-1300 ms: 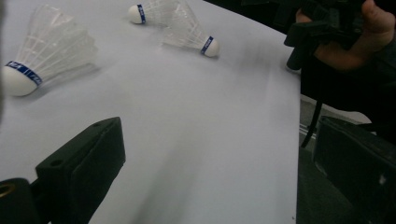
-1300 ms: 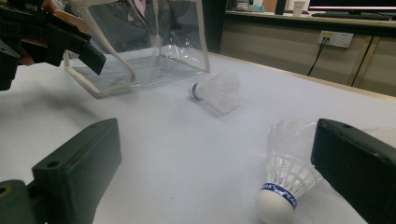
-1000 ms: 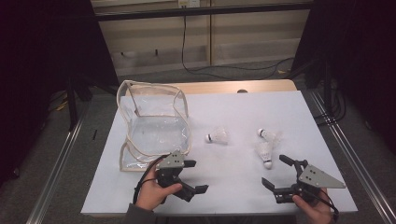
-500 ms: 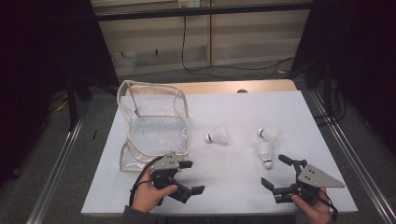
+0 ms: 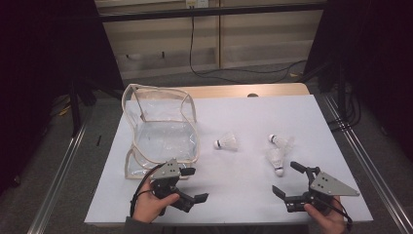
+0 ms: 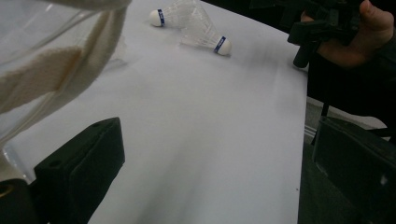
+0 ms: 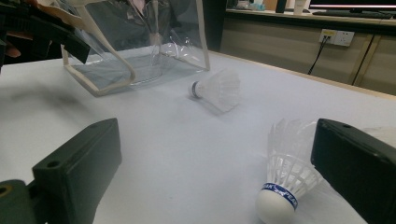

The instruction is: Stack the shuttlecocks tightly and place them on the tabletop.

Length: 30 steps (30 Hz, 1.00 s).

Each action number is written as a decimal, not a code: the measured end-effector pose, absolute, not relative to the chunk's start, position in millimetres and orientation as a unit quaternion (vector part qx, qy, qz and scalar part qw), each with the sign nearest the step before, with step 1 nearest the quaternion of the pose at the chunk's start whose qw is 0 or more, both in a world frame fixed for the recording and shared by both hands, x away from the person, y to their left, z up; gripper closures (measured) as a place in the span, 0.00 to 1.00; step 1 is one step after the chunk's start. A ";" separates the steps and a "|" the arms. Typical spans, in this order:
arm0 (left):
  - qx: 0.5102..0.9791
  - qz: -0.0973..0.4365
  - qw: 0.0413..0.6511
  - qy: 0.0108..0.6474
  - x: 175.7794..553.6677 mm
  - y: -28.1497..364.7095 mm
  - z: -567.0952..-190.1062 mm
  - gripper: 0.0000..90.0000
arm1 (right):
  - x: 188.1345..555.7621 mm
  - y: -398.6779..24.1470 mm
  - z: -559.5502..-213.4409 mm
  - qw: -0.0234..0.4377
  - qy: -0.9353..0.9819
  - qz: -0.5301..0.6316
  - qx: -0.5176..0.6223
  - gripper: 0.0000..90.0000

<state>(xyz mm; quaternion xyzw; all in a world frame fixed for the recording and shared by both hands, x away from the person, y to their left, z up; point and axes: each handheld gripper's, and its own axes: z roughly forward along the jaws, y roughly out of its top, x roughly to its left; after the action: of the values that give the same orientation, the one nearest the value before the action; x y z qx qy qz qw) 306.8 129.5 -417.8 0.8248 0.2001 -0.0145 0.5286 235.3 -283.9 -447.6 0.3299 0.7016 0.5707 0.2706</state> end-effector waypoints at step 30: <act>0.826 0.002 0.527 0.199 303.1 146.3 -414.9 0.02 | 234.4 -283.7 -447.8 0.271 0.703 0.569 0.328 0.01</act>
<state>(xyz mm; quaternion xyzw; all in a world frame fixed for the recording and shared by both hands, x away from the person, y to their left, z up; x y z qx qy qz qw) 303.1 146.3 -414.9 0.8263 0.1992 0.0020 0.5268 234.4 -283.7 -447.8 0.3280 0.7034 0.5692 0.2714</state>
